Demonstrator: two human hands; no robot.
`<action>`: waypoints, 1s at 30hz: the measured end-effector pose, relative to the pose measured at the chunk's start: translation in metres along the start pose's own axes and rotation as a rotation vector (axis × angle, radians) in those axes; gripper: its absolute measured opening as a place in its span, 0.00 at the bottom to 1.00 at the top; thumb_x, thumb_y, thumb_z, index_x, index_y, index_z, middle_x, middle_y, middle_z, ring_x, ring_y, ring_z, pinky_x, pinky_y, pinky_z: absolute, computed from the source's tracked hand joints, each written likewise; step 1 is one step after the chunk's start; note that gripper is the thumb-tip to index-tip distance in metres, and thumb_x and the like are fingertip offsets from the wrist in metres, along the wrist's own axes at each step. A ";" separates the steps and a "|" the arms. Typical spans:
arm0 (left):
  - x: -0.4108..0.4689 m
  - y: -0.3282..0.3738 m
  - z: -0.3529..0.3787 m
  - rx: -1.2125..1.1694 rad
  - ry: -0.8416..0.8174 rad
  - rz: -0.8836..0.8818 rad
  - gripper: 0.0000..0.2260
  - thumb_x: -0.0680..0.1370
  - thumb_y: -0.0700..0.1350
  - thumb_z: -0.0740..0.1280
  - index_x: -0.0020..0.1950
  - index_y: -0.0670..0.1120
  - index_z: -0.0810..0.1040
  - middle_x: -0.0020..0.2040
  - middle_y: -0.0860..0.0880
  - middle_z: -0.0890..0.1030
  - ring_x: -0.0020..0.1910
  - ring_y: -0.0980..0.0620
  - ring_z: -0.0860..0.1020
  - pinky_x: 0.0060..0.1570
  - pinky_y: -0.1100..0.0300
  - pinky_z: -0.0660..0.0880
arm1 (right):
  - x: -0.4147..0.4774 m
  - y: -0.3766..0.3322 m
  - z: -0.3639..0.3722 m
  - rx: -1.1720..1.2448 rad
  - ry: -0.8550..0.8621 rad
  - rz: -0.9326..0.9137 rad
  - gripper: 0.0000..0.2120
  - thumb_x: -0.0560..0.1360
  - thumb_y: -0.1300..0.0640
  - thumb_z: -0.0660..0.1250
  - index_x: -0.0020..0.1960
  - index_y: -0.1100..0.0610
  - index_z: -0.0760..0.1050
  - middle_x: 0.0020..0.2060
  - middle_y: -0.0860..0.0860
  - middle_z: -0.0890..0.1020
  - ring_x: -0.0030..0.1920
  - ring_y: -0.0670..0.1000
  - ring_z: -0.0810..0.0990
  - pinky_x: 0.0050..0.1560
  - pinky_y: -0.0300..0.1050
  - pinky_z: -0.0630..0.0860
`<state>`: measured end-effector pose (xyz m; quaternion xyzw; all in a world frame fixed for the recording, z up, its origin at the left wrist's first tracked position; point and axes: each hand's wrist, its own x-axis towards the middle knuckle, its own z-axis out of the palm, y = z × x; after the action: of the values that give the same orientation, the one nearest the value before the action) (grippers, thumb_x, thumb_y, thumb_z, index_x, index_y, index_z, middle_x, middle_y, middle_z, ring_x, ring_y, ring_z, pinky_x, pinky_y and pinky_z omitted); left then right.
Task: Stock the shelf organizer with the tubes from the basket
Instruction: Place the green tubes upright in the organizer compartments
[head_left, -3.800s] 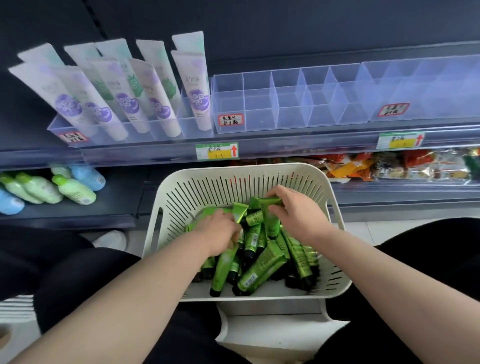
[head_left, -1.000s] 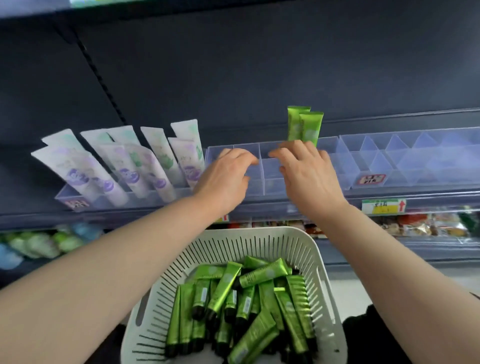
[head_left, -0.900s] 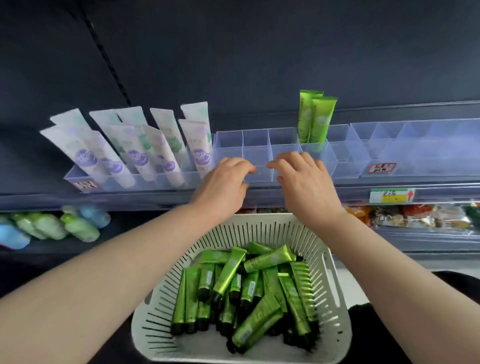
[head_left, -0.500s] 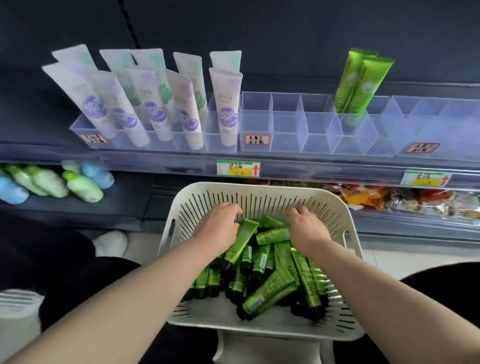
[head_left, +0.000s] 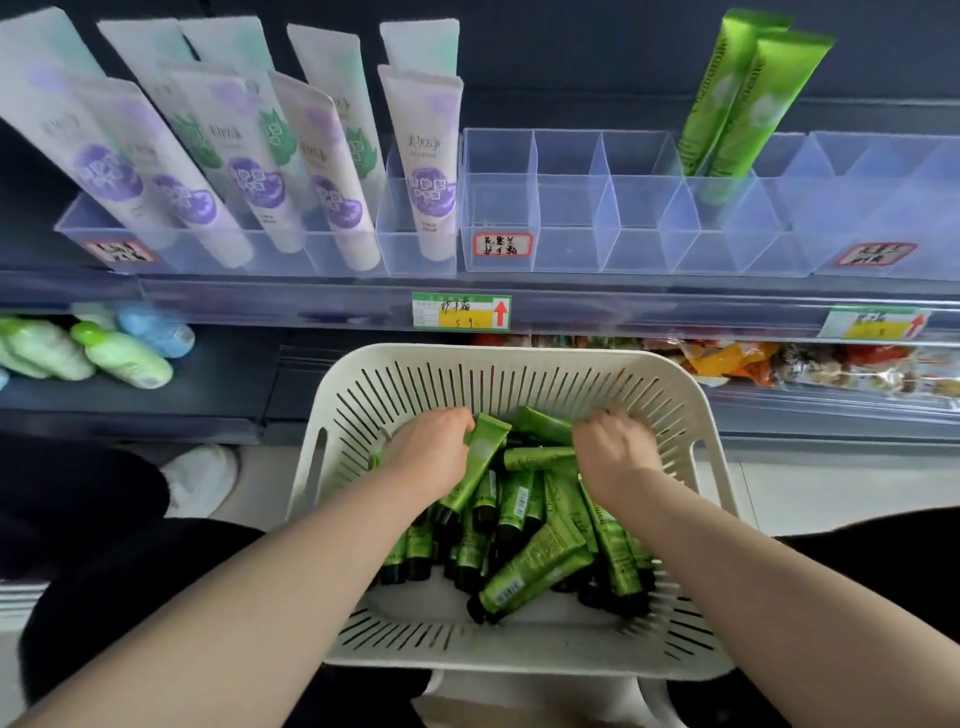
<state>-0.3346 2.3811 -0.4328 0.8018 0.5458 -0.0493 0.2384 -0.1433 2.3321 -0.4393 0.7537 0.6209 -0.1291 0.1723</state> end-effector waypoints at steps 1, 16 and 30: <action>0.002 0.001 0.002 0.010 -0.018 -0.013 0.13 0.80 0.41 0.65 0.65 0.46 0.75 0.60 0.49 0.79 0.57 0.51 0.78 0.54 0.58 0.74 | -0.005 0.000 -0.006 0.042 0.002 -0.023 0.11 0.75 0.63 0.64 0.57 0.58 0.75 0.51 0.54 0.77 0.52 0.56 0.75 0.51 0.50 0.73; 0.012 0.028 0.042 0.076 -0.196 -0.282 0.21 0.76 0.34 0.65 0.69 0.42 0.70 0.69 0.41 0.71 0.53 0.47 0.79 0.38 0.62 0.73 | -0.050 0.030 -0.042 0.275 0.238 -0.192 0.09 0.78 0.53 0.64 0.57 0.51 0.70 0.47 0.49 0.79 0.43 0.53 0.80 0.38 0.45 0.77; -0.030 0.074 -0.053 -0.332 0.142 0.126 0.22 0.78 0.54 0.67 0.69 0.48 0.71 0.64 0.53 0.76 0.64 0.50 0.75 0.62 0.54 0.71 | -0.080 0.051 -0.104 0.291 0.589 -0.226 0.12 0.79 0.52 0.61 0.63 0.47 0.70 0.54 0.48 0.76 0.52 0.53 0.78 0.38 0.45 0.73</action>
<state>-0.2902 2.3568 -0.3515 0.7855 0.5108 0.1130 0.3307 -0.1109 2.2960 -0.3071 0.7019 0.6984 -0.0114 -0.1393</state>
